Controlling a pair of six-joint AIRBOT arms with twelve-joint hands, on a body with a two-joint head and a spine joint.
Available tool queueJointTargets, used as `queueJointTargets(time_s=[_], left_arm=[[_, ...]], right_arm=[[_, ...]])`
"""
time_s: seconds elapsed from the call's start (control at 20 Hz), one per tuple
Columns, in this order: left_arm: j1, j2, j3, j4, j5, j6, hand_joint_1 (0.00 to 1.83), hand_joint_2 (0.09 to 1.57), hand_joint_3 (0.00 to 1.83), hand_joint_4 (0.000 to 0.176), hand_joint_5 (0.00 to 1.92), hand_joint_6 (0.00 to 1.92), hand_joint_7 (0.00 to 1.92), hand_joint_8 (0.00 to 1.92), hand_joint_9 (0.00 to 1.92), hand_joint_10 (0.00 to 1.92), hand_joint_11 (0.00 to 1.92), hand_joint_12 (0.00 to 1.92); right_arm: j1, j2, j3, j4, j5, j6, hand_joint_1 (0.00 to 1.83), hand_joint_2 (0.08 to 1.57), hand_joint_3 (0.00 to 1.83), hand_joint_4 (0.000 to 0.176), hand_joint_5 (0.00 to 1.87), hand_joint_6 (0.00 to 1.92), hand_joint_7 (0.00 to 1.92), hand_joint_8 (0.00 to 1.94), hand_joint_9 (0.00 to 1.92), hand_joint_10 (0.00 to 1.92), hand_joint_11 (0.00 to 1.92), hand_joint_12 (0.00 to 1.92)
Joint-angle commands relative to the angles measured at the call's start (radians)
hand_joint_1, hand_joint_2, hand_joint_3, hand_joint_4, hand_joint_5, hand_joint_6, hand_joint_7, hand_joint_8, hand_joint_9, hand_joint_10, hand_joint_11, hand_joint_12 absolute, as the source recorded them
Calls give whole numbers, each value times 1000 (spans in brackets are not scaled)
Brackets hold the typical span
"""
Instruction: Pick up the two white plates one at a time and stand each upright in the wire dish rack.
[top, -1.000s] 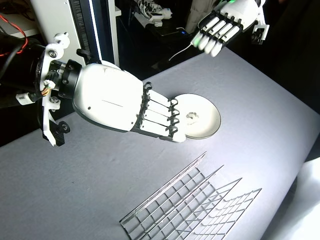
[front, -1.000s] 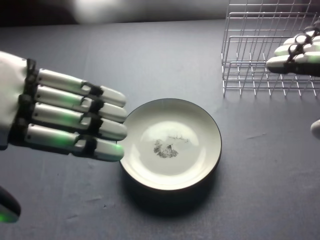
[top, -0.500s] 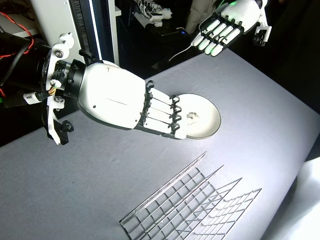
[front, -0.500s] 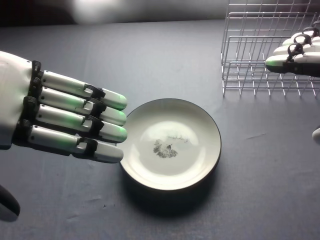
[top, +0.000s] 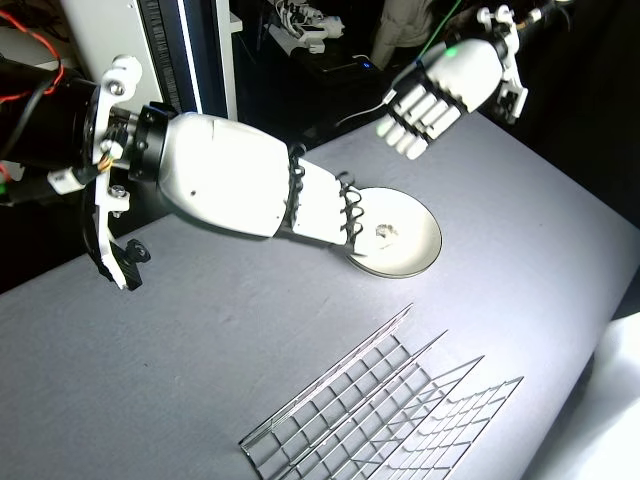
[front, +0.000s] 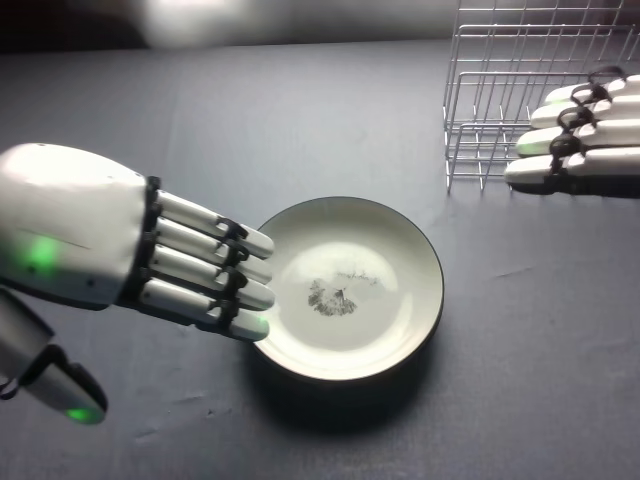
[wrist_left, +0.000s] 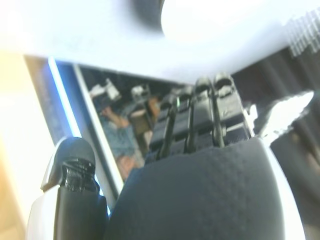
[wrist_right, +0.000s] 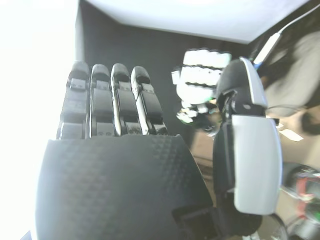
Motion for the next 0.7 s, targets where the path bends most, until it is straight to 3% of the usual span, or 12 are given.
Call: queueJointTargets(time_s=[0.0, 0.25, 0.5, 0.65], left_arm=[[-2, -12, 15, -65, -28, -2, 0, 1205, 11, 0, 0, 0, 0, 0, 0, 0, 0, 0], [9, -92, 113, -59, -8, -10, 0, 1198, 6, 0, 0, 0, 0, 0, 0, 0, 0, 0], [26, -139, 172, -58, 21, -10, 0, 1175, 0, 0, 0, 0, 0, 0, 0, 0, 0, 0], [35, -152, 182, -59, 22, -10, 0, 1183, 0, 0, 0, 0, 0, 0, 0, 0, 0, 0]], right_arm=[[19, 5, 2, 41, 89, 0, 954, 1037, 0, 0, 50, 0, 1, 0, 0, 0, 0, 2], [34, 3, 3, -18, 105, 21, 1005, 1006, 0, 0, 30, 1, 0, 0, 0, 0, 0, 0], [40, -5, 6, -100, 106, 21, 1231, 938, 0, 0, 46, 8, 0, 0, 0, 0, 0, 0], [73, -72, 78, -188, 103, 12, 1229, 933, 0, 0, 42, 4, 0, 0, 0, 0, 0, 0]])
